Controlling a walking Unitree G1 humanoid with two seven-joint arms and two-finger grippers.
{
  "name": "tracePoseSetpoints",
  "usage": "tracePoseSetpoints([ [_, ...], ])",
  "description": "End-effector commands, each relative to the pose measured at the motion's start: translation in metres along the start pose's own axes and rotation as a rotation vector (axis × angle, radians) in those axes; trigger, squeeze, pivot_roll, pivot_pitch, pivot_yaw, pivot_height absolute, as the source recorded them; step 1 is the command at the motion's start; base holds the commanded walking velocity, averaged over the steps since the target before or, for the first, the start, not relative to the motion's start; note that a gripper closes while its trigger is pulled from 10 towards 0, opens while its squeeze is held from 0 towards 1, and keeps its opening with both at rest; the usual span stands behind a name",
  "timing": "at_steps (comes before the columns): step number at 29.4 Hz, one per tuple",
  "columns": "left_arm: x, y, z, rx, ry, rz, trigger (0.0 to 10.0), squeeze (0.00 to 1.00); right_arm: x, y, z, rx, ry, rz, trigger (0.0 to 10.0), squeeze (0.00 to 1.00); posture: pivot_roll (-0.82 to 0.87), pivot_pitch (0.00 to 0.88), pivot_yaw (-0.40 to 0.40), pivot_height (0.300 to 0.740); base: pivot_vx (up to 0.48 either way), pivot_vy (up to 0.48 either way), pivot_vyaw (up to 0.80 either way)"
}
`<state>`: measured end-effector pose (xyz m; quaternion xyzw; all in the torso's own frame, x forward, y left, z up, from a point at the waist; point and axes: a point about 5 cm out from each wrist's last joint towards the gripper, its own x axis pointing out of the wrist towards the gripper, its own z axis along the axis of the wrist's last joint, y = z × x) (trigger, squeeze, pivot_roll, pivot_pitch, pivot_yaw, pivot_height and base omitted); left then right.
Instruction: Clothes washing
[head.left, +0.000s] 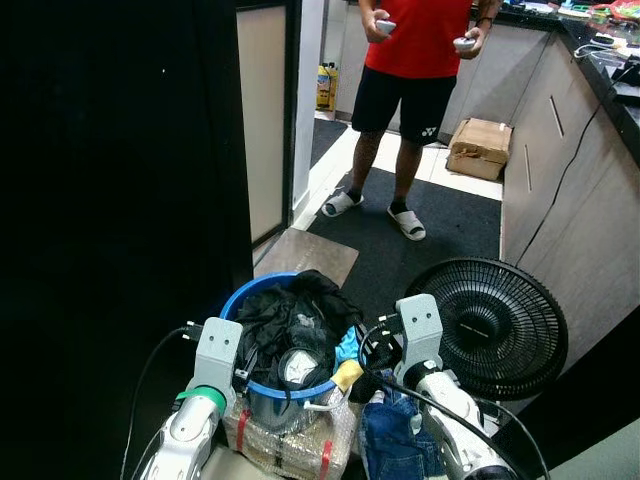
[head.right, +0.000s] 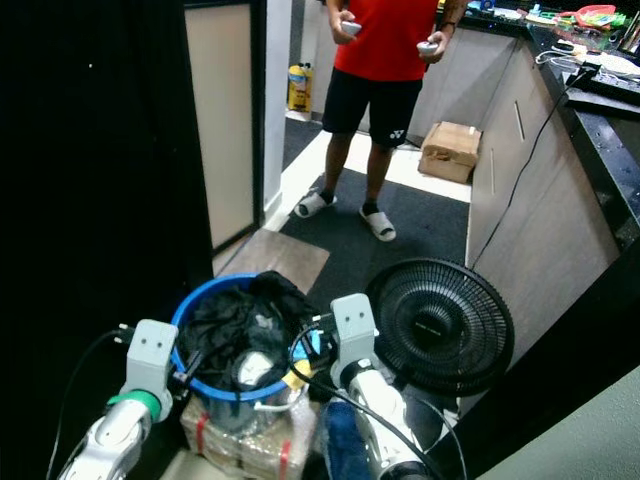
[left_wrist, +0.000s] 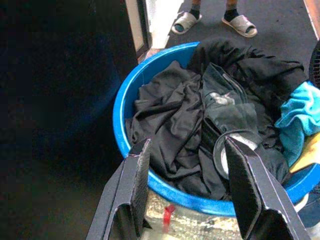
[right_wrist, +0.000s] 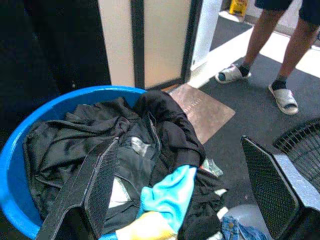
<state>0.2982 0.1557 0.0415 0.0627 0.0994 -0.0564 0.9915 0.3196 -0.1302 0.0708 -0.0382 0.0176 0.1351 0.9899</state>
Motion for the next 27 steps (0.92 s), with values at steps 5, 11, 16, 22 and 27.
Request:
tracePoseSetpoints([
  [5,-0.0013,0.0012,-0.0056,0.002,0.011,0.007,10.0,0.00,0.0009,0.0012,-0.0014,-0.003,0.001,-0.003,10.0,0.00,0.04,0.056,-0.013,0.740,0.000,0.000,0.00],
  [11,-0.0004,0.0032,-0.0045,0.000,0.003,0.017,10.0,0.00,0.0010,-0.0008,-0.0006,-0.006,-0.001,-0.009,10.0,0.00,0.05,0.060,-0.014,0.740,0.000,0.000,0.00],
  [16,0.0003,0.0046,-0.0026,-0.009,-0.007,0.023,10.0,0.00,0.0017,-0.0021,0.0001,-0.007,-0.005,-0.013,10.0,0.00,0.05,0.059,-0.015,0.740,0.000,0.000,0.00],
  [22,0.0009,0.0056,-0.0016,-0.010,-0.014,0.031,10.0,0.00,0.0020,-0.0019,-0.0002,-0.009,-0.006,-0.012,10.0,0.00,0.05,0.060,-0.015,0.740,0.000,0.000,0.00],
  [27,0.0011,0.0061,-0.0017,-0.006,-0.014,0.035,10.0,0.00,0.0020,-0.0013,-0.0007,-0.010,-0.004,-0.009,10.0,0.00,0.05,0.061,-0.015,0.740,0.000,0.000,0.00],
])
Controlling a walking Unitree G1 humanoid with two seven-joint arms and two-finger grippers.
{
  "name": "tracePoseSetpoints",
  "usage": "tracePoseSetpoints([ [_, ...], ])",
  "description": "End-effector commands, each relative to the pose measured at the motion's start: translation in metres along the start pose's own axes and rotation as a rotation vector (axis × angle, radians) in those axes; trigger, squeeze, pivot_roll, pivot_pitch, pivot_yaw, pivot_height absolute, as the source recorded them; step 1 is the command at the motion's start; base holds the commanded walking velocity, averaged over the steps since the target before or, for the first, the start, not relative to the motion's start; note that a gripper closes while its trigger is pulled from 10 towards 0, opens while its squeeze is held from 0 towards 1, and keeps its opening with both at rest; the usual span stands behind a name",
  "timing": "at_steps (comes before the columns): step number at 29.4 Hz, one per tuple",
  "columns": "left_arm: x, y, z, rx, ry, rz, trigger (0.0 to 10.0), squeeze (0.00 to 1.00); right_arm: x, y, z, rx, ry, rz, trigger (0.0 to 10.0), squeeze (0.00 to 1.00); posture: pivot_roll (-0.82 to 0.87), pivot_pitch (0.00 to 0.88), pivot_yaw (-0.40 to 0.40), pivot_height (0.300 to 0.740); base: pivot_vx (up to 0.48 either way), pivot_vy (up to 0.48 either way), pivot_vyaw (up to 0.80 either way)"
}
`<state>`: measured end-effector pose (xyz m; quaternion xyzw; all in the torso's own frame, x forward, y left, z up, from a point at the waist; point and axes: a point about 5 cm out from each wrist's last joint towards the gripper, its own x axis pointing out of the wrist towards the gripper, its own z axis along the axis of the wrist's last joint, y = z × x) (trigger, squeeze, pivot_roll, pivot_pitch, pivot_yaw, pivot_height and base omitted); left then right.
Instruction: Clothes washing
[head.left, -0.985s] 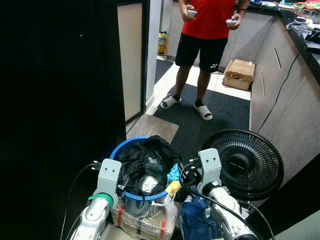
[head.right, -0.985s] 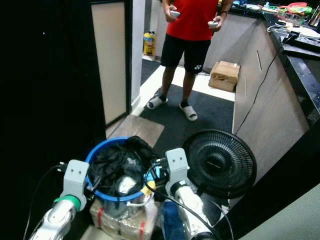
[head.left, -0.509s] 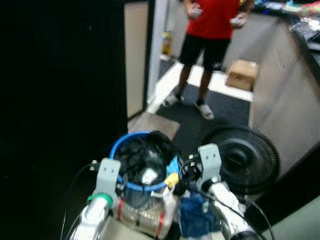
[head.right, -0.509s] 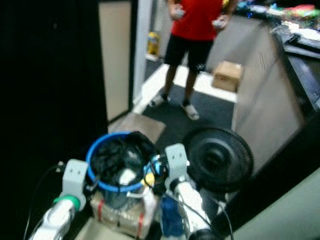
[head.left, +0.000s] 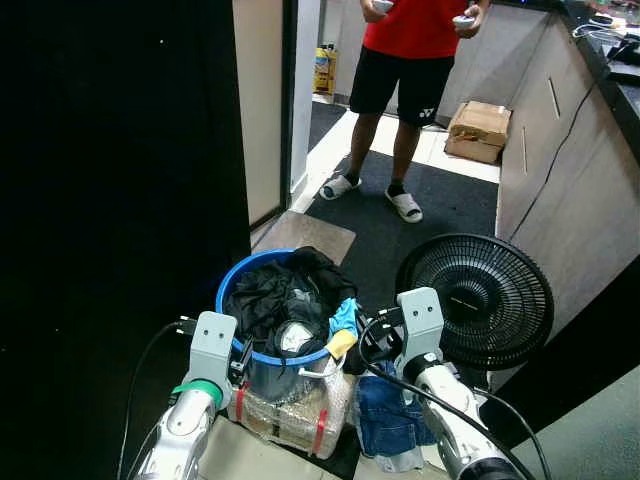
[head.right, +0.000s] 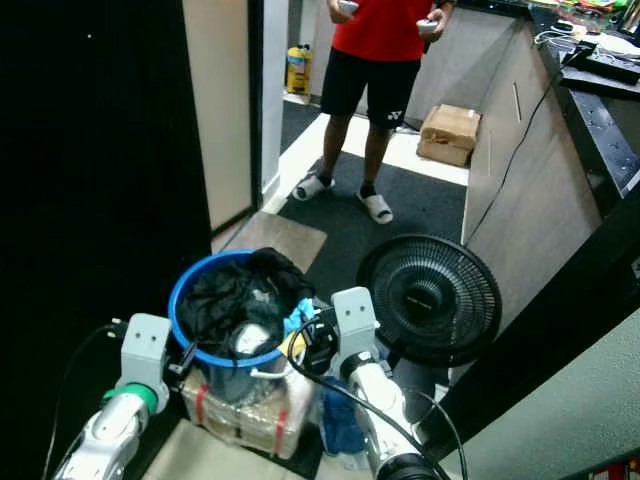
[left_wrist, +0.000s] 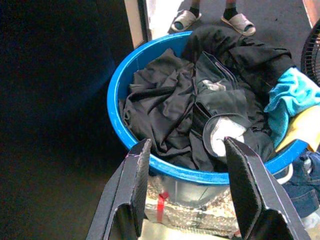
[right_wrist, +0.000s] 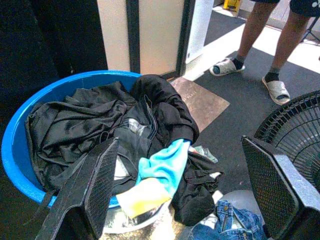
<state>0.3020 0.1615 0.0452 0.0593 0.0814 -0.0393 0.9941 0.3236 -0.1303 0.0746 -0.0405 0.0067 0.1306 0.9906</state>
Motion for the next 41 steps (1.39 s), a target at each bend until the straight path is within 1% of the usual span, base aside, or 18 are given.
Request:
tracePoseSetpoints([
  [1,-0.0014,-0.0003,-0.0056,0.004,0.022,0.000,10.0,0.00,-0.0019,0.0006,-0.0050,-0.003,0.018,0.002,10.0,0.00,0.05,0.062,-0.015,0.740,0.000,0.000,0.00],
  [20,-0.0015,-0.0001,-0.0074,0.006,0.029,0.003,10.0,0.00,-0.0018,-0.0002,-0.0057,-0.009,0.020,-0.005,10.0,0.00,0.05,0.063,-0.017,0.740,0.000,0.000,0.00],
  [37,-0.0022,0.0006,-0.0097,0.011,0.036,0.003,10.0,0.00,-0.0021,-0.0002,-0.0048,-0.003,0.008,-0.005,10.0,0.00,0.05,0.066,-0.016,0.680,0.000,0.000,0.00],
  [41,-0.0021,0.0006,-0.0099,0.012,0.037,0.003,10.0,0.00,-0.0021,-0.0004,-0.0047,-0.004,0.008,-0.005,10.0,0.00,0.05,0.065,-0.016,0.675,0.000,0.000,0.00],
])
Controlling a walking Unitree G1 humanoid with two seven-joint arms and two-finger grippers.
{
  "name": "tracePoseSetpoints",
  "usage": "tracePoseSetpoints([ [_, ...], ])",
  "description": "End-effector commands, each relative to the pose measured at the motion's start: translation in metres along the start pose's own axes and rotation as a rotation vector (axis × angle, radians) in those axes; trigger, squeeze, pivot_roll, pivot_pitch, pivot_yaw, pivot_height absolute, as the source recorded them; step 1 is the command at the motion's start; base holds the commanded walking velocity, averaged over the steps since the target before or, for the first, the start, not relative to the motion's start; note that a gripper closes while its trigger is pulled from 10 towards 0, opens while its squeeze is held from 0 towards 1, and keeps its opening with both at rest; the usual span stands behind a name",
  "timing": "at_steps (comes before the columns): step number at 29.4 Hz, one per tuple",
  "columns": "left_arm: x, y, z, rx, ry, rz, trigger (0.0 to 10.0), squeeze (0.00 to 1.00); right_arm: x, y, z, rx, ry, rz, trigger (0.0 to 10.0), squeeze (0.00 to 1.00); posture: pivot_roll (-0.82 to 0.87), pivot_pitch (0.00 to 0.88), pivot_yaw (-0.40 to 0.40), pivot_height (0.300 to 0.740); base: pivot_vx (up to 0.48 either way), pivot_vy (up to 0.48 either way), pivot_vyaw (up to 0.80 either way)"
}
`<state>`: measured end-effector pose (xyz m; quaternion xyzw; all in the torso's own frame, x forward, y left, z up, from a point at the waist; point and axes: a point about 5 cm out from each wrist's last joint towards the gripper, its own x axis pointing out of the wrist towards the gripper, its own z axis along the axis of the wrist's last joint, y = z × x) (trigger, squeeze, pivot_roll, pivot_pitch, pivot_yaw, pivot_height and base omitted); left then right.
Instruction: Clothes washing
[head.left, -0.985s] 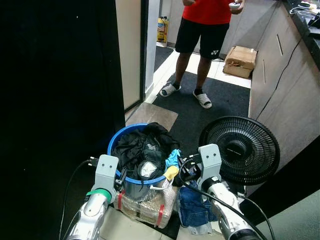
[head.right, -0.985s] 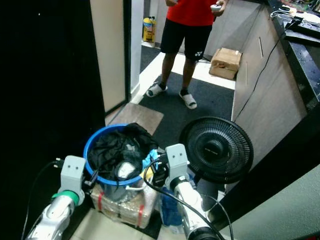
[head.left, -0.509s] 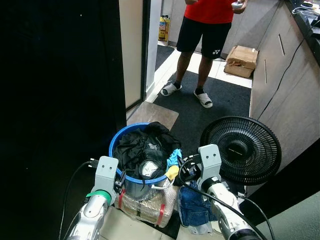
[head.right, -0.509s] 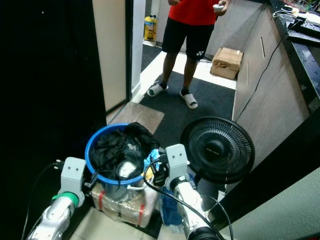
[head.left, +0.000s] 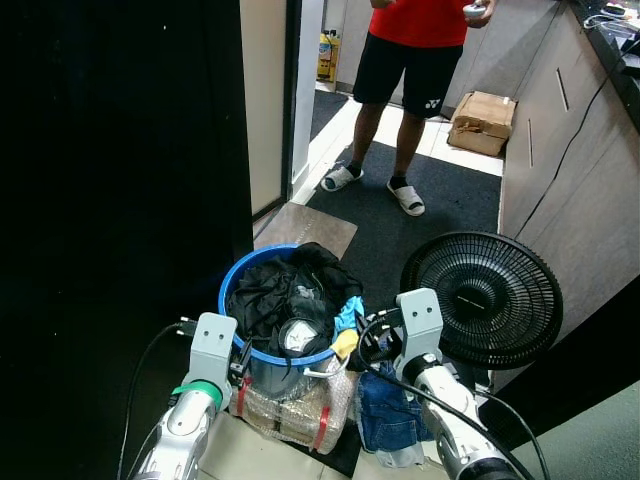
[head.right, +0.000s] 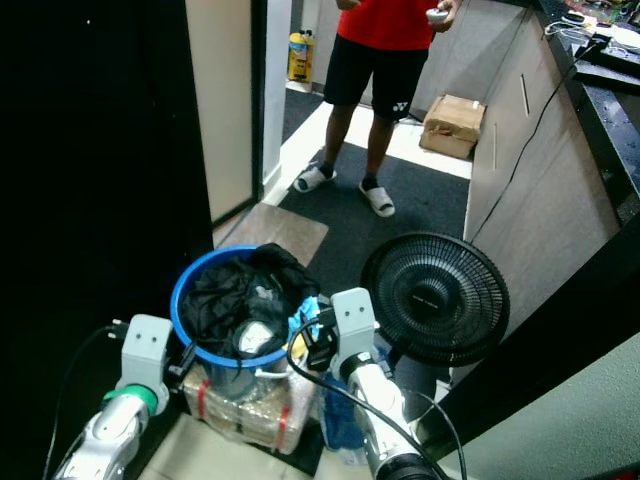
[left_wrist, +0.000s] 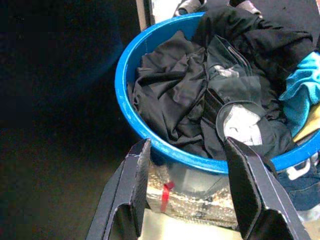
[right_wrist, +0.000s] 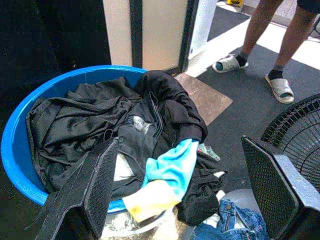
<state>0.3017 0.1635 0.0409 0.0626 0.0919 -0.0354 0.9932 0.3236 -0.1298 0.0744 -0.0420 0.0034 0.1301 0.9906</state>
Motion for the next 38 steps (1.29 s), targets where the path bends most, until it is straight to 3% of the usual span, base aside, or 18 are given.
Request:
tracePoseSetpoints([
  [1,-0.0022,-0.0010,-0.0056,0.007,0.015,-0.005,10.0,0.00,-0.0021,-0.0011,-0.0043,0.000,0.013,-0.003,10.0,0.00,0.05,0.064,-0.016,0.670,0.000,0.000,0.00],
  [15,-0.0015,-0.0012,-0.0058,0.011,0.017,-0.008,10.0,0.00,-0.0003,-0.0011,-0.0027,-0.003,0.010,0.002,10.0,0.00,0.05,0.054,-0.017,0.640,0.000,0.000,0.00],
  [38,-0.0010,0.0001,-0.0066,0.016,0.022,-0.005,10.0,0.00,0.0007,-0.0014,-0.0021,0.000,0.008,-0.002,10.0,0.00,0.05,0.061,-0.013,0.555,0.000,0.000,0.00],
])
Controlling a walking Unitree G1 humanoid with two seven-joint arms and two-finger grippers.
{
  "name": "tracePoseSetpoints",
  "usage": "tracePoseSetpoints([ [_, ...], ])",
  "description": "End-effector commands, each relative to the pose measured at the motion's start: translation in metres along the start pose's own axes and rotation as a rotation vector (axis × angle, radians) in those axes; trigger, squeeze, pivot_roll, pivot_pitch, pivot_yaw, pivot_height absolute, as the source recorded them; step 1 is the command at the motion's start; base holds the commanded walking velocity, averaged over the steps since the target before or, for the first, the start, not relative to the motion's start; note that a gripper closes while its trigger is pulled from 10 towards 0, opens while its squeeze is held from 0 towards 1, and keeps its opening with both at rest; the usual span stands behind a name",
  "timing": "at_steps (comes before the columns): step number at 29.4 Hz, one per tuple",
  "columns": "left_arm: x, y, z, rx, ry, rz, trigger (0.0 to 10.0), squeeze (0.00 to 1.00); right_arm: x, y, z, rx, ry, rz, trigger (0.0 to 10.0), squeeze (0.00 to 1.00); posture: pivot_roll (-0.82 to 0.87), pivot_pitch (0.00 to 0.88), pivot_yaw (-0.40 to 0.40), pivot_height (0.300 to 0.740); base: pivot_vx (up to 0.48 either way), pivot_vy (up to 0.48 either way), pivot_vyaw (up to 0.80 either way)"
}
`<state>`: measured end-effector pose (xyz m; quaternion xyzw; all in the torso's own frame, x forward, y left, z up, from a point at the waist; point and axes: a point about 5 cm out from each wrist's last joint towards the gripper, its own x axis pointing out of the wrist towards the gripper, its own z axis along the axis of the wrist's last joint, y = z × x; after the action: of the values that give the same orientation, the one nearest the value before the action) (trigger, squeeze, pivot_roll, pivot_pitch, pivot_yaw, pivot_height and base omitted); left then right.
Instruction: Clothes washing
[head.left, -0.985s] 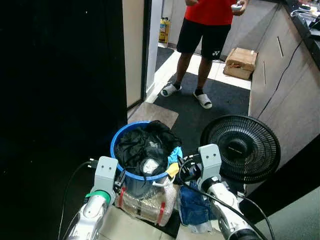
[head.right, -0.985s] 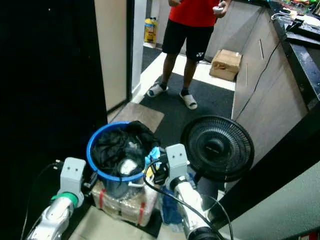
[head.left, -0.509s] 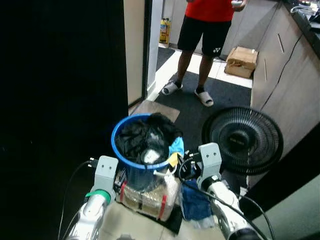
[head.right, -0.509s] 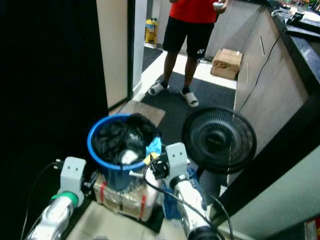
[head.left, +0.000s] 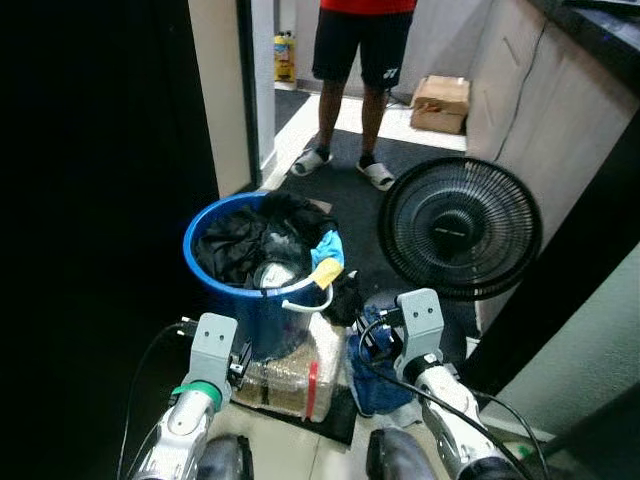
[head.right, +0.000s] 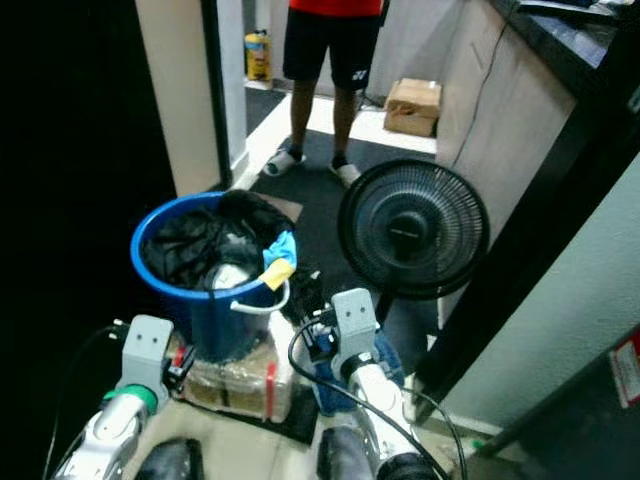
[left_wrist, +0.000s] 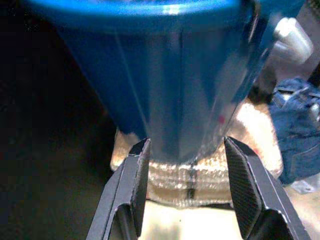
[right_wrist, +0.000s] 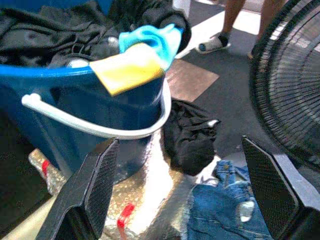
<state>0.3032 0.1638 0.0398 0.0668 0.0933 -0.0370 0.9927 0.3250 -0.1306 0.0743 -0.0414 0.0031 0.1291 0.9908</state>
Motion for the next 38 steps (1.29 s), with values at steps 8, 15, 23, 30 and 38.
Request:
tracePoseSetpoints([
  [8,-0.003,0.000,-0.006,0.008,0.020,-0.002,10.0,0.00,0.000,0.000,-0.002,0.001,0.007,0.001,10.0,0.00,0.05,0.062,-0.012,0.540,0.000,0.000,0.00],
  [15,-0.002,0.001,-0.004,0.005,0.014,0.002,10.0,0.00,0.003,-0.003,0.008,-0.041,-0.031,0.008,10.0,0.00,0.05,0.064,-0.010,0.520,0.000,0.000,0.00],
  [23,0.014,0.025,0.039,-0.025,-0.122,0.085,10.0,0.00,0.019,-0.024,0.045,0.064,-0.146,-0.040,10.0,0.00,0.06,0.062,-0.008,0.510,0.000,0.000,0.00],
  [30,0.011,0.031,0.050,0.037,-0.176,0.075,10.0,0.00,0.015,-0.016,0.034,0.035,-0.100,0.040,10.0,0.00,0.06,0.065,-0.004,0.510,0.000,0.000,0.00],
  [38,-0.002,0.018,0.019,0.159,-0.094,0.013,10.0,0.00,-0.004,-0.010,-0.003,-0.106,0.028,0.115,10.0,0.00,0.07,0.070,-0.005,0.510,0.000,0.000,0.00],
])
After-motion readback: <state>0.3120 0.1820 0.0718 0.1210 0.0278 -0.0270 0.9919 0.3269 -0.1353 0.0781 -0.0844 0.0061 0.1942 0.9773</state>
